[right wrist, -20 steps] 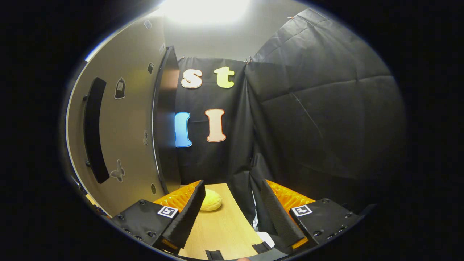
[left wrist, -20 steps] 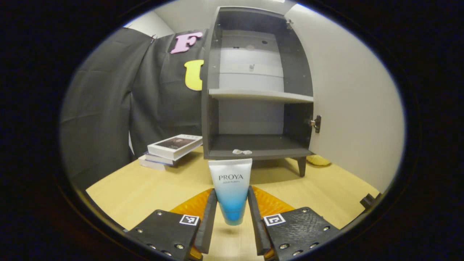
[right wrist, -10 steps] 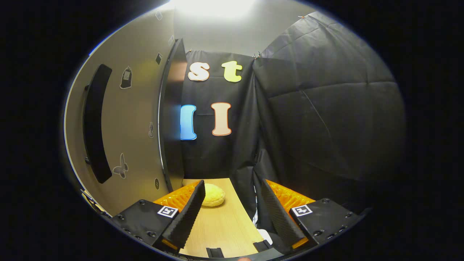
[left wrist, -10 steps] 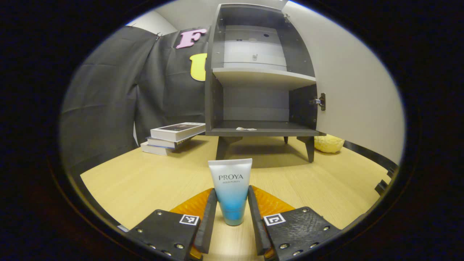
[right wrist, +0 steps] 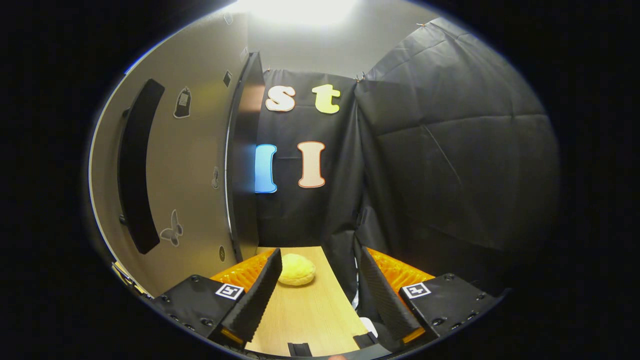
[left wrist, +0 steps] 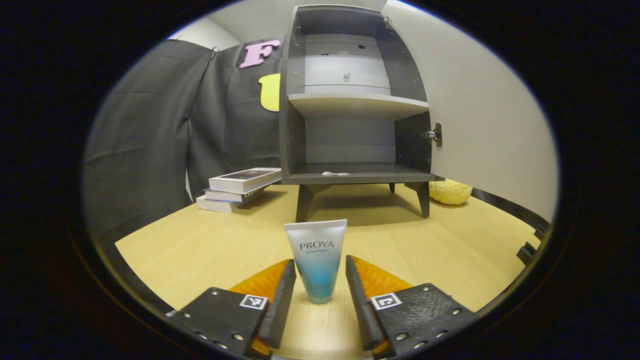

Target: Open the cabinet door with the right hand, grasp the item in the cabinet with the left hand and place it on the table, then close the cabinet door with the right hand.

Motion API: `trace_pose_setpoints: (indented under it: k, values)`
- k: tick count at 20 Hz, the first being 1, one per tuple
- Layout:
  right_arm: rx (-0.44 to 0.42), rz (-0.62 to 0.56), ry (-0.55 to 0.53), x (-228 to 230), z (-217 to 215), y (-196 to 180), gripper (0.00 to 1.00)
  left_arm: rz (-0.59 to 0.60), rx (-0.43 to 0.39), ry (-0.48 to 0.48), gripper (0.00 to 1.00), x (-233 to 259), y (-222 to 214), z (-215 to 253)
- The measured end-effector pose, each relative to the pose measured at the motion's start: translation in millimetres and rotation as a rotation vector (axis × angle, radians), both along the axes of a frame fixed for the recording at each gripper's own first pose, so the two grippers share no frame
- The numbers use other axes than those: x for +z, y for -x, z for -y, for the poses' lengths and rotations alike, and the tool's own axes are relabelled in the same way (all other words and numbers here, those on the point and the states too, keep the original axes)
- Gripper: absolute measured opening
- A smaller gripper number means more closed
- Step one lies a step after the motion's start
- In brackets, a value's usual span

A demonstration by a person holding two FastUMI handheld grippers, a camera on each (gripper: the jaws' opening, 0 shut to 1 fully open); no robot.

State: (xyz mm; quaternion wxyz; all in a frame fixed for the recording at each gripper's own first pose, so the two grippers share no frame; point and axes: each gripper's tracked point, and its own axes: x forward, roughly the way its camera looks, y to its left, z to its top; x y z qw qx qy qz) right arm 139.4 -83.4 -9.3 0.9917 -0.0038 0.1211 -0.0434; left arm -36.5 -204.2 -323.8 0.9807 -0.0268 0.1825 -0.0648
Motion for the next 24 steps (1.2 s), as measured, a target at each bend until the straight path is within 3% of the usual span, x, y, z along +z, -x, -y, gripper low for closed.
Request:
trace_pose_setpoints:
  k: [3, 8, 9, 14, 17, 18, 20, 21, 22, 23, 24]
  values:
    - [0.003, 0.007, -0.008, 1, 2, 0, 0.95, 0.009, 0.002, -0.018, 0.84, 16, 3, -1]
    - [0.024, 0.033, -0.021, 15, 2, -2, 0.95, 0.061, 0.04, -0.011, 0.84, 96, 6, -22]
    - [0.043, 0.034, -0.026, 20, -3, -3, 1.0, 0.079, 0.057, -0.007, 0.84, 118, 7, -32]
    - [0.112, 0.093, 0.022, 54, -24, 4, 0.94, 0.134, 0.143, -0.018, 0.85, 206, 4, -99]
    - [0.134, 0.114, 0.015, 69, -45, 12, 0.94, 0.168, 0.176, -0.018, 0.84, 242, -5, -144]
    - [0.132, 0.119, 0.013, 72, -51, 14, 0.99, 0.181, 0.186, -0.011, 0.85, 252, -8, -158]
    - [0.087, 0.13, 0.023, 80, -54, 19, 0.94, 0.215, 0.19, 0.001, 0.84, 274, -14, -183]
    - [0.045, 0.129, 0.034, 82, -52, 23, 1.0, 0.231, 0.186, -0.001, 0.84, 282, -16, -195]
    - [0.01, 0.127, 0.035, 82, -52, 30, 0.92, 0.245, 0.182, -0.008, 0.84, 287, -17, -206]
    - [-0.019, 0.131, 0.025, 83, -53, 35, 0.98, 0.262, 0.176, -0.017, 0.84, 291, -19, -217]
    - [-0.049, 0.132, 0.009, 84, -53, 41, 0.95, 0.276, 0.169, -0.027, 0.85, 292, -20, -228]
